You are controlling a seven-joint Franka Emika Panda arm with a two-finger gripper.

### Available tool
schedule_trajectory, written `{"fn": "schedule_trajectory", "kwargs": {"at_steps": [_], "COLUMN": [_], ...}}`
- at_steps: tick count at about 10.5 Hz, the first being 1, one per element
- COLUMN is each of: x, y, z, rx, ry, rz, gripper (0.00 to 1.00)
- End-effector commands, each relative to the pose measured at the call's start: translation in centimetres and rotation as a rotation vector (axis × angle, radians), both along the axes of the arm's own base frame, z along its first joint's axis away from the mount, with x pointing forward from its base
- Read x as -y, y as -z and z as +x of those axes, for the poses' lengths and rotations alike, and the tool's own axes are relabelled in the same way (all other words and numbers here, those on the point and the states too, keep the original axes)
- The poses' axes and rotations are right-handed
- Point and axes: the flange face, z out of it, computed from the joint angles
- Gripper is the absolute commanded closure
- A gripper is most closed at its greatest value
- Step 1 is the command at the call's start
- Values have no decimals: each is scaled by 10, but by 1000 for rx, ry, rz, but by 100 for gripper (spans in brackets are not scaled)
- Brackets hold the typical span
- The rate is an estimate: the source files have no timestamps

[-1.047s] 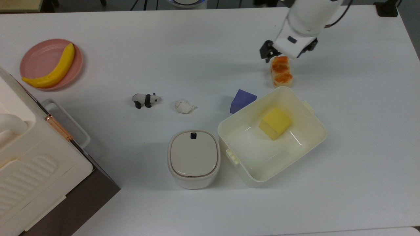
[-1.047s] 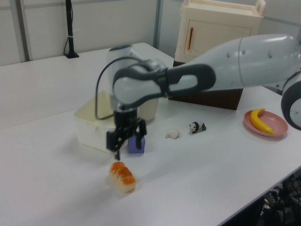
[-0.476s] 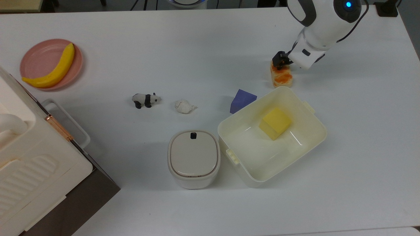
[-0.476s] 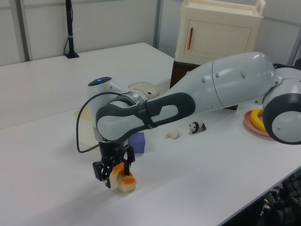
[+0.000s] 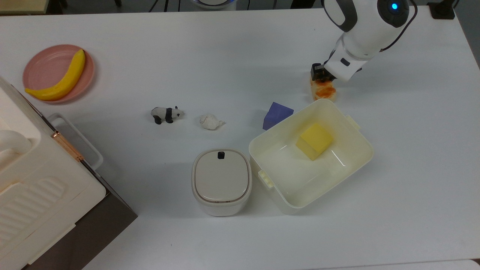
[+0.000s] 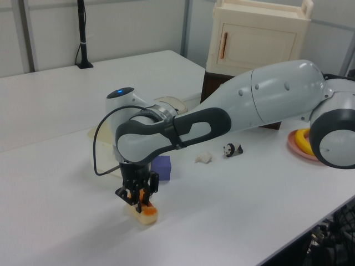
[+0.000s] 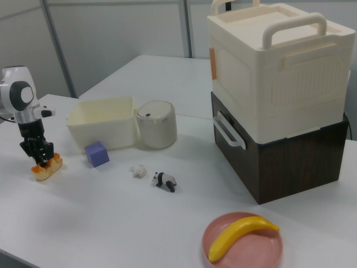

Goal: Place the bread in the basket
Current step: 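Lift the bread and carry it over the cream basket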

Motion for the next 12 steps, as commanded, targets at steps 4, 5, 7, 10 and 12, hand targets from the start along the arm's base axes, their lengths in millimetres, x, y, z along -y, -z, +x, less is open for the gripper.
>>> {"fn": "schedule_trajectory", "kwargs": {"at_steps": [4, 5, 7, 10, 12], "x": [45, 60, 109, 165, 177], "y": [-118, -147, -189, -203, -191], "z": [15, 25, 58, 106, 128], "rx": [7, 8, 50, 217, 296], "ry": [0, 47, 168, 410, 561], "rz": [49, 105, 196, 245, 266], "gripper": [100, 100, 100, 100, 100]}}
